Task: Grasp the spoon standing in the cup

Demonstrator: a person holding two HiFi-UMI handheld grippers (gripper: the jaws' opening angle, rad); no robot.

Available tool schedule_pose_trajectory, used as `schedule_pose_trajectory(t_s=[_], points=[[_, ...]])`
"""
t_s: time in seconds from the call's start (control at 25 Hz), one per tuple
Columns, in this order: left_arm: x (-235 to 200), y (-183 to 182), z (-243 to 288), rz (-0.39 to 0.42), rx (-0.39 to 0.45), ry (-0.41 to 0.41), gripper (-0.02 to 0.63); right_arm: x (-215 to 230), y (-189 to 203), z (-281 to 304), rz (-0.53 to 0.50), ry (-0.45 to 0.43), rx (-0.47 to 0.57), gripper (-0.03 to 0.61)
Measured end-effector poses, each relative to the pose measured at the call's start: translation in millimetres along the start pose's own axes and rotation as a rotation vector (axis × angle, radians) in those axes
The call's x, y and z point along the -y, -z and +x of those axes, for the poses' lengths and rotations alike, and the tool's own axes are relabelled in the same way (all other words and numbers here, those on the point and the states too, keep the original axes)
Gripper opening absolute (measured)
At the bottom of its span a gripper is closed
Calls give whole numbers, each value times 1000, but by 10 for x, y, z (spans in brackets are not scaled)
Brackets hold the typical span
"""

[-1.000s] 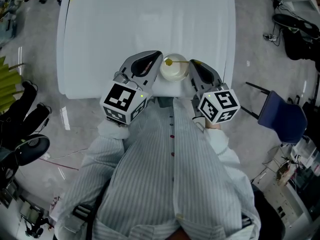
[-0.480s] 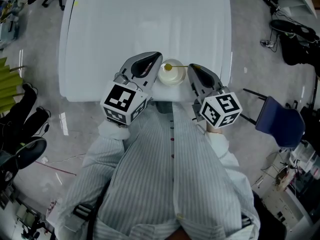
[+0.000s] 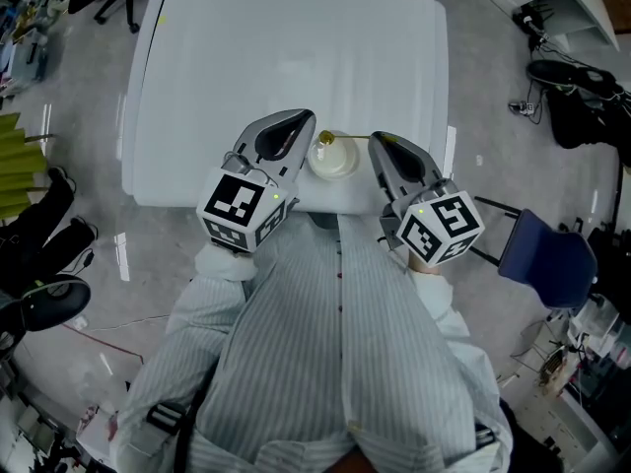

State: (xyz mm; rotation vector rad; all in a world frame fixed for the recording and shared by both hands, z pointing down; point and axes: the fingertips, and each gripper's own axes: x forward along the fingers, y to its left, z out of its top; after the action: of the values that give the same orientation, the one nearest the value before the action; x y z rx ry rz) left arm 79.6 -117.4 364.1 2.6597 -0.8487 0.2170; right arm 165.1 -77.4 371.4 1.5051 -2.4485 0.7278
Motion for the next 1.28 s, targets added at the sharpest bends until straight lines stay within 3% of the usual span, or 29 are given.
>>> schedule_pose_trajectory(t_s=[0.76,1.28], points=[[-69,-574,-599,35,153,-167,9,-647,-719,197,-153,-233,111,12],[-50,-766,-743,34,210,-187,9,-789,-987,196,-178,-285,172,12]])
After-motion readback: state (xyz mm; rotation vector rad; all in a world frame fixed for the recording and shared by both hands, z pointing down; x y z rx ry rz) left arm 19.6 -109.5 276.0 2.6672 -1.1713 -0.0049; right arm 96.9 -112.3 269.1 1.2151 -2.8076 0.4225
